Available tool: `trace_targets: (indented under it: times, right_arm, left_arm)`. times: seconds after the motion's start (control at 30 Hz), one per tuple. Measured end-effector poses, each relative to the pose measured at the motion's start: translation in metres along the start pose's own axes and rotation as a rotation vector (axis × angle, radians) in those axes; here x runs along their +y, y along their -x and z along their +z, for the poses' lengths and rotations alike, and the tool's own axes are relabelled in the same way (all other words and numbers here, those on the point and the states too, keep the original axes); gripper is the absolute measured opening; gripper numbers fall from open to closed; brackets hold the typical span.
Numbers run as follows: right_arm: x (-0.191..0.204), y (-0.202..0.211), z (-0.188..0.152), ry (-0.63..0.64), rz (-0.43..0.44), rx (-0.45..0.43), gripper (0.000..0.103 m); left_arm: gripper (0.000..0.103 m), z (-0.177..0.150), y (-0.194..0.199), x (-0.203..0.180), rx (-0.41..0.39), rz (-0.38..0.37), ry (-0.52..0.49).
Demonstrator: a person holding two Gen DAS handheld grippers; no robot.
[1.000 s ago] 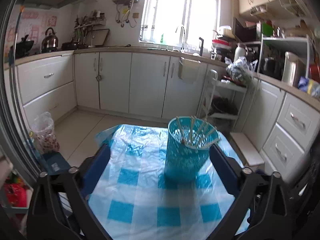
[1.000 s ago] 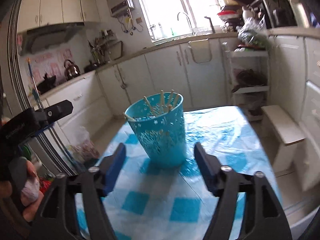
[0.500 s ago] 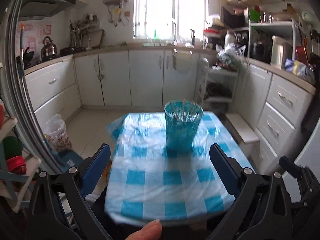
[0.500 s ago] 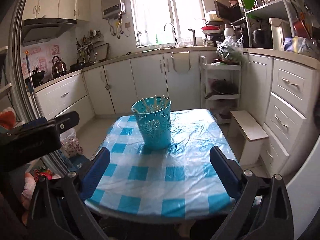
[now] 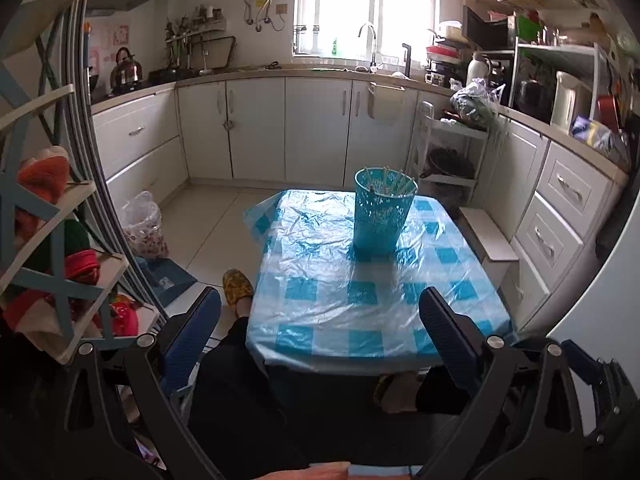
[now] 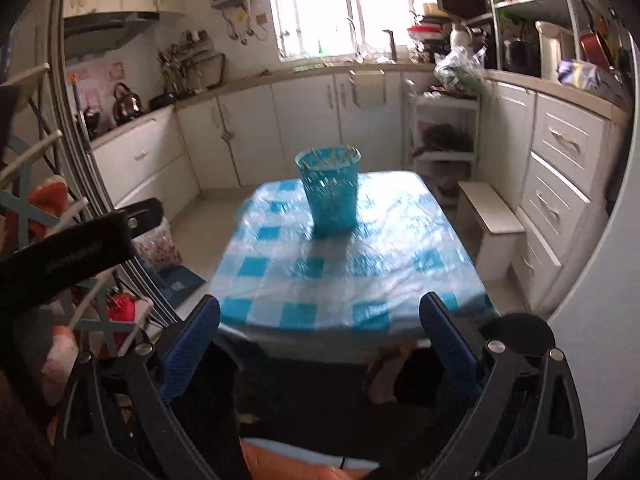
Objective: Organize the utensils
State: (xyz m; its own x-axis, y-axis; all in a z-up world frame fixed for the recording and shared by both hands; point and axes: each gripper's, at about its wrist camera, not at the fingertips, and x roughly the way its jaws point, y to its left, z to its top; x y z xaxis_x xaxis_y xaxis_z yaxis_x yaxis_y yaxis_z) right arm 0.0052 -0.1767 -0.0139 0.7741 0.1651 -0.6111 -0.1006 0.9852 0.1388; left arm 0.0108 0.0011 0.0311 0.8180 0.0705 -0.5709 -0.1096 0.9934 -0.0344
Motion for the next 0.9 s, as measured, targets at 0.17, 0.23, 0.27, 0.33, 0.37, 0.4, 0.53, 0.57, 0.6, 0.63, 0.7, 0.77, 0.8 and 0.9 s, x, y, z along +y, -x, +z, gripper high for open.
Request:
trace_targets:
  times: [0.17,0.23,0.27,0.33,0.37,0.4,0.53,0.57,0.6,0.63,0.7,0.77,0.8,0.9]
  right_arm:
    - [-0.006,0.011,-0.004,-0.038,-0.009,-0.028,0.095]
    - [-0.003,0.014,-0.006,-0.027,-0.008,-0.036,0.095]
    - [0.0,0.016,-0.006,-0.015,-0.009,-0.043,0.095]
    - [0.005,0.019,-0.007,0.011,-0.018,-0.055,0.095]
    - [0.007,0.021,-0.008,0.02,-0.015,-0.062,0.095]
    - [0.007,0.022,-0.008,0.022,-0.01,-0.068,0.095]
    - [0.006,0.024,-0.009,0.013,0.001,-0.086,0.095]
    - [0.007,0.023,-0.009,0.013,-0.001,-0.081,0.095]
    - [0.006,0.022,-0.009,0.013,-0.005,-0.074,0.096]
    - [0.007,0.021,-0.01,0.014,-0.006,-0.07,0.096]
    - [0.008,0.021,-0.01,0.014,-0.008,-0.067,0.096]
    - [0.008,0.021,-0.01,0.016,-0.009,-0.065,0.096]
    - [0.008,0.02,-0.01,0.017,-0.01,-0.062,0.096]
    - [0.008,0.02,-0.01,0.017,-0.009,-0.058,0.095]
  left_arm:
    - [0.095,-0.012,0.01,0.003,-0.002,0.014,0.008]
    - [0.095,-0.012,0.011,0.005,0.003,0.015,0.02]
    - [0.095,-0.012,0.011,0.005,0.005,0.013,0.022]
    - [0.095,-0.013,0.014,0.004,-0.002,0.013,0.018]
    - [0.095,-0.013,0.015,0.003,-0.006,0.012,0.013]
    - [0.095,-0.012,0.015,0.002,-0.008,0.014,0.01]
    - [0.095,-0.012,0.015,0.001,-0.004,0.011,0.012]
    - [0.095,-0.013,0.015,0.002,-0.003,0.011,0.014]
    - [0.095,-0.013,0.015,0.002,-0.001,0.011,0.015]
    - [0.095,-0.013,0.014,0.002,0.0,0.011,0.016]
    - [0.095,-0.013,0.014,0.002,-0.001,0.011,0.015]
    - [0.095,-0.013,0.014,0.002,-0.001,0.011,0.012]
    - [0.095,-0.013,0.014,0.001,0.0,0.011,0.011]
    - [0.095,-0.013,0.013,0.0,0.004,0.009,0.006]
